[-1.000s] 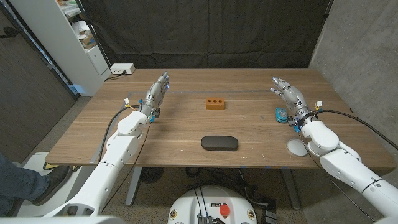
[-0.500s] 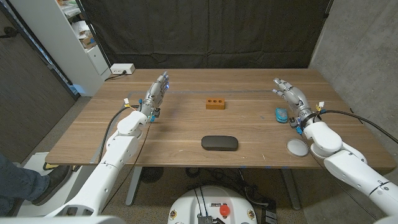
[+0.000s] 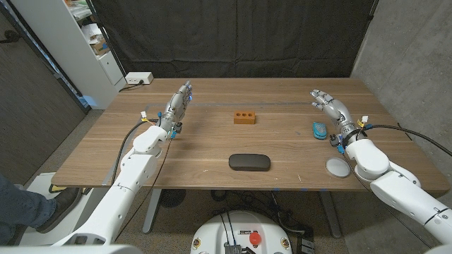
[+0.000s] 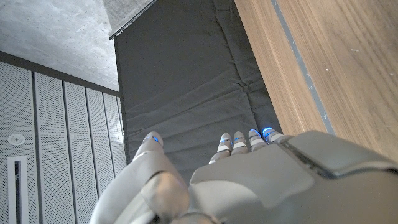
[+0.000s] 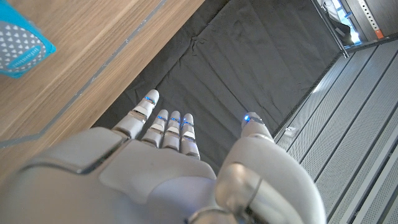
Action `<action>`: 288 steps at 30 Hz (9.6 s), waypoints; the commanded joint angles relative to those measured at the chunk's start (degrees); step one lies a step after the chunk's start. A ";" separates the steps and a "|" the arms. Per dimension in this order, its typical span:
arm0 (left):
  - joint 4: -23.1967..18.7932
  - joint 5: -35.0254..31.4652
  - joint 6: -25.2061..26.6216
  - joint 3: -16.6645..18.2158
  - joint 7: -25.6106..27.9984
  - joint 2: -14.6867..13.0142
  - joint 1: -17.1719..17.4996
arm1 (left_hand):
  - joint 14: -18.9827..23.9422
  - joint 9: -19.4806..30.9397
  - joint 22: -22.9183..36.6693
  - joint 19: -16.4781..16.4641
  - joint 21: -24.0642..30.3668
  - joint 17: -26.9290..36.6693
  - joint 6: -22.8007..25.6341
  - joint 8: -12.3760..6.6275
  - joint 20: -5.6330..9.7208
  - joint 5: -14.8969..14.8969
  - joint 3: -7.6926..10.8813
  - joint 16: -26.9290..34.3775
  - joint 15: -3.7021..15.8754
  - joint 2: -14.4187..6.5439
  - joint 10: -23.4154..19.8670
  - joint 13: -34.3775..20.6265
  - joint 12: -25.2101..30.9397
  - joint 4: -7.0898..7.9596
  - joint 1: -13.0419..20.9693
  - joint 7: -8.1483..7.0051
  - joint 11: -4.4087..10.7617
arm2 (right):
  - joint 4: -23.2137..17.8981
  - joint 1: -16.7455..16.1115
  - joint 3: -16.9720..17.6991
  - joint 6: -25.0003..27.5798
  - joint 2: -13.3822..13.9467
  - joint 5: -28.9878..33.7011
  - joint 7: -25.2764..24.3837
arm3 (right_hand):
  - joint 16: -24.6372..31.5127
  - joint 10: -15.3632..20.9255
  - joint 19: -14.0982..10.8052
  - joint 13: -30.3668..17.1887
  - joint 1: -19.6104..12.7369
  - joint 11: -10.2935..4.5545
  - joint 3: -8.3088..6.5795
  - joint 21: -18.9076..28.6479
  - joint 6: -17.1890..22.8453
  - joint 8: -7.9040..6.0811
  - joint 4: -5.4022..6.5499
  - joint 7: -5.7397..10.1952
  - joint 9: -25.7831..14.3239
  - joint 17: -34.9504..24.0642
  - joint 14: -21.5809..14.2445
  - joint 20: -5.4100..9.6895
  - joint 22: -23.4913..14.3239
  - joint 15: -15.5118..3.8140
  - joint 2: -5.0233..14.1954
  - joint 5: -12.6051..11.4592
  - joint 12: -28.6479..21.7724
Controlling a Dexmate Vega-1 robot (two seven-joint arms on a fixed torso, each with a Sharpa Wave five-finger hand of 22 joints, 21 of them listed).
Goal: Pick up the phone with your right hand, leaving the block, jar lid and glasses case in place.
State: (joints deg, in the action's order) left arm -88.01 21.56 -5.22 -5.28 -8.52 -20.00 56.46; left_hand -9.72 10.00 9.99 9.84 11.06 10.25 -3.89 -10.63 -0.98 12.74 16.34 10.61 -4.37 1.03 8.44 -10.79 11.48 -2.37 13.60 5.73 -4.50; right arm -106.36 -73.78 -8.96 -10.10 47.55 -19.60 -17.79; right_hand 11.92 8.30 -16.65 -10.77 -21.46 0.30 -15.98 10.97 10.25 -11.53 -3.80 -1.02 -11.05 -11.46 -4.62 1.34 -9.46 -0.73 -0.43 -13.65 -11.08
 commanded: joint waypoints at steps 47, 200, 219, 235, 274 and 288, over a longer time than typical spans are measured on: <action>-3.04 -0.55 0.60 0.22 1.63 -1.04 1.98 | -2.15 0.25 0.35 0.78 0.22 0.17 0.16 -0.11 -0.52 0.09 -0.28 0.07 0.02 -0.61 0.16 -0.31 0.41 -0.37 0.20 -0.22 0.14 | -9.60 -0.82 -2.44 24.49 3.87 15.18 -10.25 | 0.39 0.95 -1.72 -0.33 -0.96 -1.01 0.04 0.09 0.40 -0.32 -0.79 1.20 -0.24 -0.11 -1.31 0.36 -0.12 -0.78 -0.23 -0.72 -0.47; 2.17 -1.13 0.59 0.54 1.11 -0.09 0.15 | -2.44 0.27 0.40 2.26 -0.03 0.20 0.43 -0.16 -2.00 -0.15 -0.98 0.06 0.23 -1.63 0.43 -0.30 0.47 -0.88 0.03 -0.35 0.34 | -6.63 24.26 -33.76 71.15 4.30 33.11 -3.47 | 0.28 3.41 -1.62 -0.59 -7.48 -1.53 -1.11 -0.26 3.61 -1.20 -5.01 3.49 -0.40 0.11 -3.73 -0.94 -0.10 -1.32 -1.92 -3.81 -0.92; 2.62 -1.15 0.75 0.88 0.76 -0.31 -0.56 | -2.70 0.27 0.42 2.52 -0.02 0.22 0.39 -0.13 -2.16 -0.20 -1.06 0.02 0.28 -1.74 0.58 -0.31 0.44 -0.91 -0.03 -0.42 0.44 | -3.77 26.06 -34.82 71.34 2.53 32.83 -3.43 | 0.60 4.40 -1.91 -0.64 -10.43 -1.70 -1.89 -0.19 4.61 -1.42 -5.80 4.02 -0.44 0.14 -5.09 -1.02 -0.11 -1.65 -2.14 -4.84 -1.10; 3.56 -1.49 1.02 0.54 0.28 -0.24 -0.87 | -2.91 0.28 0.44 3.03 -0.12 0.24 0.40 -0.13 -2.37 -0.24 -1.13 0.00 0.18 -1.81 0.73 -0.34 0.42 -0.93 -0.08 -0.39 0.32 | -2.46 25.26 -33.74 70.92 1.56 30.74 -4.52 | 0.80 5.65 -2.79 -0.70 -11.48 -2.07 -2.17 0.08 5.79 -1.69 -5.58 4.04 -0.48 0.04 -5.95 -1.41 -0.14 -1.77 -2.18 -5.30 -1.40; 4.30 -1.75 1.36 1.20 0.32 -0.19 -0.51 | -3.28 0.29 0.48 3.34 0.02 0.28 0.44 -0.15 -2.73 -0.34 -1.31 0.01 0.11 -1.99 0.92 -0.40 0.45 -0.99 -0.22 -0.60 0.46 | 0.59 25.76 -34.18 68.73 -0.68 32.27 -8.80 | 6.17 18.80 -18.62 -0.75 -30.18 -3.70 -8.47 2.86 18.17 -4.00 -6.31 4.93 -0.76 -1.83 -19.20 3.79 -0.47 -7.07 8.57 2.41 -3.08; 5.69 -1.96 0.96 0.89 0.17 0.40 -1.36 | -3.33 0.29 0.49 3.38 0.08 0.29 0.43 -0.14 -2.81 -0.37 -1.38 0.04 0.05 -2.04 1.07 -0.42 0.43 -1.02 -0.27 -0.59 0.49 | 1.73 24.18 -32.27 66.51 -1.74 32.35 -11.01 | 8.58 21.64 -21.81 -0.67 -33.45 -3.74 -7.91 3.48 21.53 -4.54 -5.88 4.84 -0.81 -3.12 -22.71 5.56 -0.51 -7.83 8.78 3.34 -3.19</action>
State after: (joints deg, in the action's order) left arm -83.19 19.78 -3.93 -4.15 -8.29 -20.06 55.66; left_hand -9.72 10.00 10.25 9.96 11.06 10.25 -3.58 -10.63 -3.29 12.48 15.23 10.61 -4.38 -0.47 8.85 -11.07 11.48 -3.48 13.16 5.41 -4.08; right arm -105.22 -48.50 -42.65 57.94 46.44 12.62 -27.20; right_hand 20.02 26.22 -37.65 -11.31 -54.21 -0.39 -24.02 13.98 31.04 -15.59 -9.95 3.99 -11.58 -14.24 -26.53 3.47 -9.87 -2.78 8.15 -10.53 -14.21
